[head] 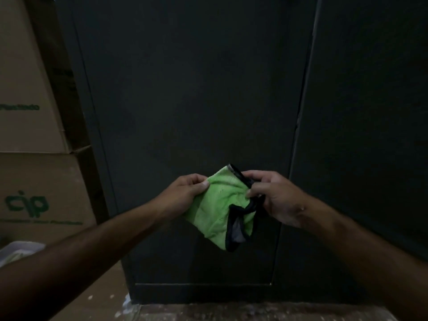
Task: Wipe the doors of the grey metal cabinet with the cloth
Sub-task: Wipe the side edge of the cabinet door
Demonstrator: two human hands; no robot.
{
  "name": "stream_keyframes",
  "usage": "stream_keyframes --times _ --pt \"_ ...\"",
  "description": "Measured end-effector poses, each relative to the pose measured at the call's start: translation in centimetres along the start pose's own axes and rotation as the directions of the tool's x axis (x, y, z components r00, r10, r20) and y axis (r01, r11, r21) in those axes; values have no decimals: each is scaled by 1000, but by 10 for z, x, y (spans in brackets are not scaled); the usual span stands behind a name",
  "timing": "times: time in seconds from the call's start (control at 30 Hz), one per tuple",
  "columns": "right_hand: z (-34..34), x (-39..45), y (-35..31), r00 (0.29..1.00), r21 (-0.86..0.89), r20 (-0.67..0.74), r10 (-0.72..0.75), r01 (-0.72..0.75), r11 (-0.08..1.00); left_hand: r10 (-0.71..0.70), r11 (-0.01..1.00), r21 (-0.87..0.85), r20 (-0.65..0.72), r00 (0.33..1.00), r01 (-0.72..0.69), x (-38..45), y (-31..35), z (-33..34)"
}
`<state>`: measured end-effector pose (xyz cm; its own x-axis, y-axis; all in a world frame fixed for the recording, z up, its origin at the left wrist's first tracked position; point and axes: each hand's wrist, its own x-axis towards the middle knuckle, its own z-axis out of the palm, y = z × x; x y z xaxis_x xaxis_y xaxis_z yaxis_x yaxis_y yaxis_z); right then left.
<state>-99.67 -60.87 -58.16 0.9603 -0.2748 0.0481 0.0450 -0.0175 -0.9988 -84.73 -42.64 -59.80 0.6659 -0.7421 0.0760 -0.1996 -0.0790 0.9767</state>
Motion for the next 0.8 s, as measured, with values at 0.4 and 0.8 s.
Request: stream_keyframes --times 0.4,0.8 --pt "23 5 -6 990 324 -137 13 32 946 244 941 206 136 960 -268 -11 9 1" --pt "21 5 -28 950 -831 90 -299 237 504 59 993 77 321 945 -88 4 19 -26"
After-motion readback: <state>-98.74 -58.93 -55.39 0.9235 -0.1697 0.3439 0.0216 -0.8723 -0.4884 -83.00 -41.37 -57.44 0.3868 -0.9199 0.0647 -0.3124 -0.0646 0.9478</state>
